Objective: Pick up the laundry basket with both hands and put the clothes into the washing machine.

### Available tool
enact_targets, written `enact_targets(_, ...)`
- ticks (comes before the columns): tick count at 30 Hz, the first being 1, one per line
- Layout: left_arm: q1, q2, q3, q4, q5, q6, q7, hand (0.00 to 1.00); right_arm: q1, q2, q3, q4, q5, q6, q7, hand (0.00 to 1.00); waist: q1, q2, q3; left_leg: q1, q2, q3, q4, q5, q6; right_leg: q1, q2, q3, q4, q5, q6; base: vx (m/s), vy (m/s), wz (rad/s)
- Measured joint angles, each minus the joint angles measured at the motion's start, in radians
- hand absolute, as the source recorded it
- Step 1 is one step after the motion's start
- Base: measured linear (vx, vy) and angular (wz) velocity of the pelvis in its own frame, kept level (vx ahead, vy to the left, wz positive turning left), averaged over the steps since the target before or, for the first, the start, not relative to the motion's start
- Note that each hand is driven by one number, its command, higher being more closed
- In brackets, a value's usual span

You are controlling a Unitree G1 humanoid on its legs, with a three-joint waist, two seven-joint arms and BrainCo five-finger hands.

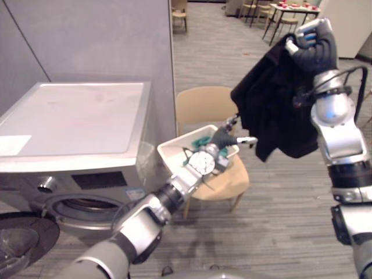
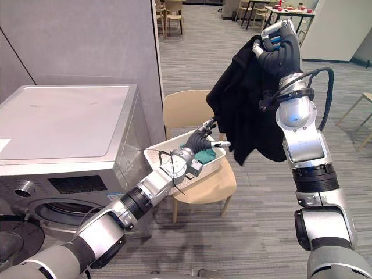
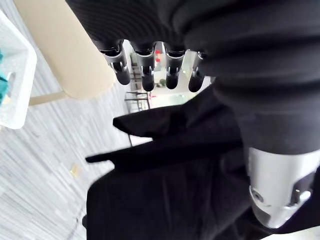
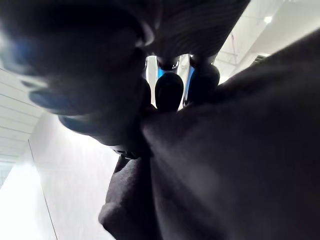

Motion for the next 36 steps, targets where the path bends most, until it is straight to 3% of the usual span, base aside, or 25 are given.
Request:
enact_targets(25, -0.172, -0.077, 0.013, 0.048, 0.050, 0.021, 0.022, 0.00, 0.076, 0.079, -0.023, -0.161, 0.003, -0.026, 0.002, 1.00, -0.017, 0.001, -0.001, 0.014, 0.000, 0.050, -0.001, -0.009, 0.010, -0.005, -0.001, 0.031, 0.008, -0.001, 0.001, 0.01, -0.002, -0.04)
enact_targets(36, -0.220, -0.124, -0.094, 0.044, 0.047, 0.014, 0.004, 0.00, 0.076, 0.094, 0.032, -0.238, 0.003, -0.030, 0.004, 1.00, -0.026, 0.014, -0.016, 0.025, -0.001, 0.114, 0.000, -0.025, 0.015, -0.021, 0.003, 0.084, 0.008, 0.000, 0.003, 0.02, -0.002, -0.15)
